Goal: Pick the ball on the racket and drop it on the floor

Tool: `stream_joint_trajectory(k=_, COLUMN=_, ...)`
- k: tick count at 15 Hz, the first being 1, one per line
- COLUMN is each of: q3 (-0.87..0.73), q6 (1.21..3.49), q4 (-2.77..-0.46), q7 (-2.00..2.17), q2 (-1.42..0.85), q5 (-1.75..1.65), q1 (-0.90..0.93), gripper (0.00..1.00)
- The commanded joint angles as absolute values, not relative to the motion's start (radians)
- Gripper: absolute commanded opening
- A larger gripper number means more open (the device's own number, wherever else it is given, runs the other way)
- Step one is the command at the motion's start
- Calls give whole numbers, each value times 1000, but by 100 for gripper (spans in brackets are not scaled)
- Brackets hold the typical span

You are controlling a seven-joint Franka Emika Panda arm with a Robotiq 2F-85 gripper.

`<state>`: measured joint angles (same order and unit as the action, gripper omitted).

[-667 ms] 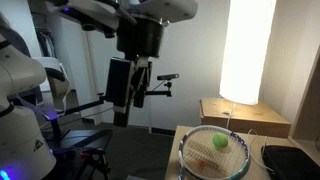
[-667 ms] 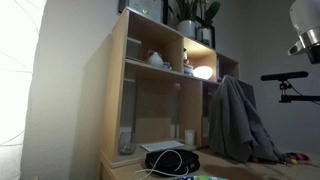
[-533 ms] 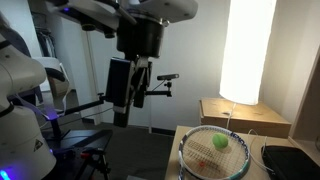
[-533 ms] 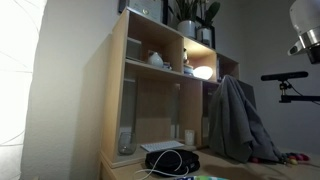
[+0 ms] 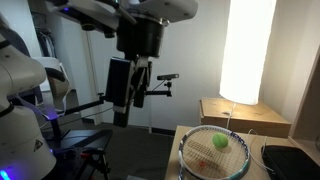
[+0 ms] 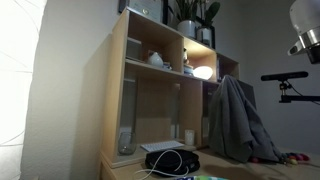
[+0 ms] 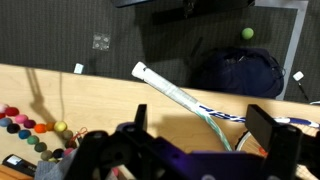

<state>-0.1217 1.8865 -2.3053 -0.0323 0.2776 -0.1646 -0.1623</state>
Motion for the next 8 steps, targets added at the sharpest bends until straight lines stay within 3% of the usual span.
stream_joint_trajectory(k=1, q3=-128, q6=1885, q4=-2304, q7=-31, q2=277, q5=-166, q1=-156, gripper=100)
stream_joint_trajectory(k=8, q3=-101, q6=1878, q4=-2285, q7=-8, q2=260, q5=-193, q1=-142, gripper=100)
